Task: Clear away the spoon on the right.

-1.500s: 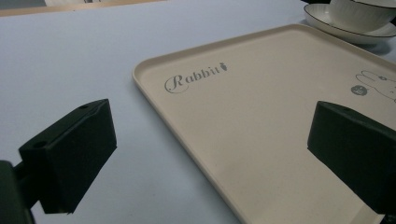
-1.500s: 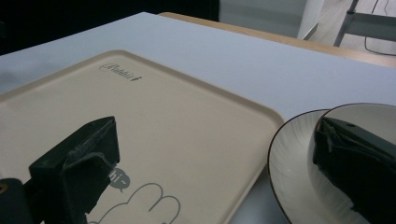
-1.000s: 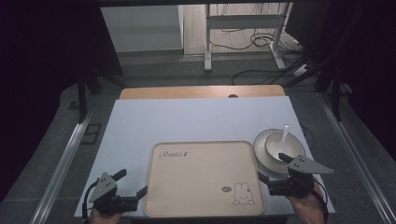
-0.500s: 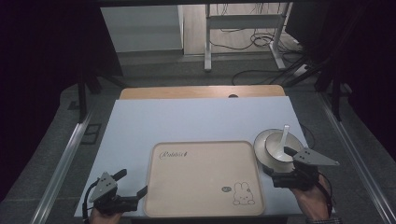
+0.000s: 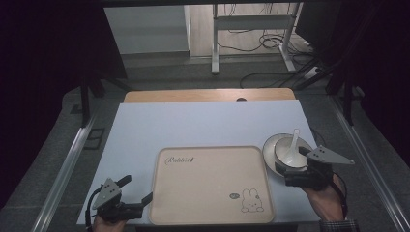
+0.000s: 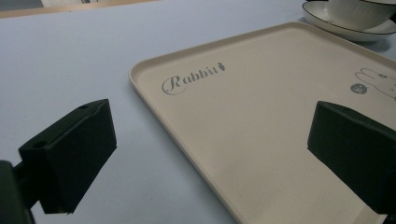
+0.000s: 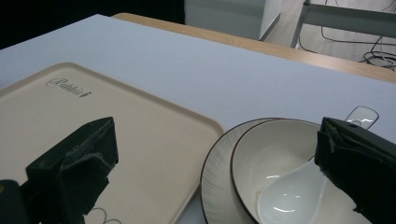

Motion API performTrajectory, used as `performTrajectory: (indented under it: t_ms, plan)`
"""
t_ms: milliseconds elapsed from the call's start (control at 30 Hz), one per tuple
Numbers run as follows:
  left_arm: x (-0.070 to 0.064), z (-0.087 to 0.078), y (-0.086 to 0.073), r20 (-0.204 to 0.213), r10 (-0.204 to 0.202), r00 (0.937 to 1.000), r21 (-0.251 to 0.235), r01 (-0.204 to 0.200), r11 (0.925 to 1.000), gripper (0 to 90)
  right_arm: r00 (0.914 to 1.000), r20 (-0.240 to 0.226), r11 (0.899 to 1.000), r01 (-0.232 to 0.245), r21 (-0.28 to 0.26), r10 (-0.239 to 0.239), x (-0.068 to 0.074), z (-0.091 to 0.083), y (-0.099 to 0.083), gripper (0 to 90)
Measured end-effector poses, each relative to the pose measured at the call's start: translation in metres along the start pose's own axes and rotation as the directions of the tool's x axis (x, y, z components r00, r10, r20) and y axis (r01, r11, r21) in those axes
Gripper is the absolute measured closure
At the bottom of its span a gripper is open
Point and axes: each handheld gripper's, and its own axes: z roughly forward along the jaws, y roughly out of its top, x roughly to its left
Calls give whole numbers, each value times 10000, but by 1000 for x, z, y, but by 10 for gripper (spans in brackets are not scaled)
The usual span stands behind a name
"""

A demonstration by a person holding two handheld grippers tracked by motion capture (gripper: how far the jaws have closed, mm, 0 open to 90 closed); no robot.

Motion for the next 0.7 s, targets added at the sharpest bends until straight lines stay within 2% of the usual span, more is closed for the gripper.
performTrajectory:
  t_ms: [100, 333, 700]
  plan:
    - [0, 0, 0, -1, -3, 10000, -2, 3, 10000, 8, 9999, 96, 10000, -91, 2, 91, -4, 2, 2, 0]
    - [0, 0, 0, -13, -16, 10000, -7, 16, 10000, 8, 9996, 288, 10000, 38, 63, -40, -11, 7, 6, 0]
    - [0, 0, 0, -1, -10, 10000, 8, 10, 10000, 8, 9990, 428, 9987, -180, 472, 160, -26, 12, 8, 6]
